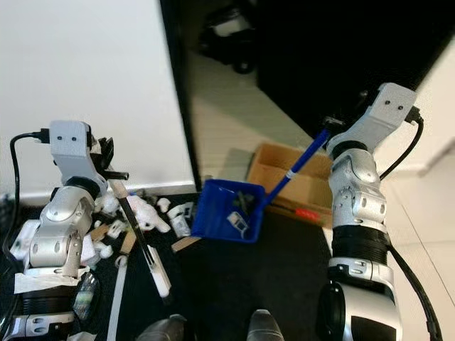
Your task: Sweep floor
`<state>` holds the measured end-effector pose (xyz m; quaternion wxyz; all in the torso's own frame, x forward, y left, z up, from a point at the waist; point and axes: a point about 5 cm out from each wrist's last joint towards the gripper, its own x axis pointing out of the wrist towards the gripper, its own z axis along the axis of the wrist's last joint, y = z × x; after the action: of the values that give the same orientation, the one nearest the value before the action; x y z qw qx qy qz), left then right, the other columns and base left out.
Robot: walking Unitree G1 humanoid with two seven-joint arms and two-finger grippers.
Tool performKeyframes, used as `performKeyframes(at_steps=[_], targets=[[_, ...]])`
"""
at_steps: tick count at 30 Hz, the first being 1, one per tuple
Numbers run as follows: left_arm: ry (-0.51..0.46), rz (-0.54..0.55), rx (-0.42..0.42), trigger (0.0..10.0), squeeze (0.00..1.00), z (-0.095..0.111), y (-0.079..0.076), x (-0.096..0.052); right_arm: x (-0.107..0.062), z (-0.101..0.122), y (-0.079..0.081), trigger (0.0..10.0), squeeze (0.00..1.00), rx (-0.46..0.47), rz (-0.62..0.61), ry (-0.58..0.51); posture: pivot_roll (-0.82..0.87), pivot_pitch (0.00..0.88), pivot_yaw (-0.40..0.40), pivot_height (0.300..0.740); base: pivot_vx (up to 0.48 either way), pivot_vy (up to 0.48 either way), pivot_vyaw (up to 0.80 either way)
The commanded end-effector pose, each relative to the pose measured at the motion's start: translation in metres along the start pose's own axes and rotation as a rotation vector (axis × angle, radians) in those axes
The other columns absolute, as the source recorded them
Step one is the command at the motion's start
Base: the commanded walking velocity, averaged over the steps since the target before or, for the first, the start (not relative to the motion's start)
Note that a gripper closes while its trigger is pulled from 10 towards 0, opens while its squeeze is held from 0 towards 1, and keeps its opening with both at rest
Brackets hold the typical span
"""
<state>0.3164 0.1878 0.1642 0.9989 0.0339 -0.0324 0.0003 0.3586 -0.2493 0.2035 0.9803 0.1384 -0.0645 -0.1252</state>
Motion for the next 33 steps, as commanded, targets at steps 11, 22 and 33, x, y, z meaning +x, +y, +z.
performKeyframes(at_steps=[11,22,33], targets=[[-0.051,-0.007,-0.006,10.0,0.00,0.007,-0.007,0.002,0.000,0.016,0.001,10.0,0.00,0.024,0.014,-0.056,-0.04,0.042,0.053,0.740,0.000,0.000,-0.80],[-0.050,0.019,0.013,10.0,0.00,0.008,-0.005,0.004,0.000,0.014,0.003,10.0,0.00,0.026,0.027,-0.047,-0.04,0.043,0.052,0.740,0.000,0.000,-0.80],[-0.031,0.209,0.059,10.0,0.00,0.007,0.022,0.006,-0.001,0.022,0.021,10.0,0.00,-0.052,0.194,-0.080,-0.04,0.038,0.058,0.740,0.000,0.000,-0.14]])
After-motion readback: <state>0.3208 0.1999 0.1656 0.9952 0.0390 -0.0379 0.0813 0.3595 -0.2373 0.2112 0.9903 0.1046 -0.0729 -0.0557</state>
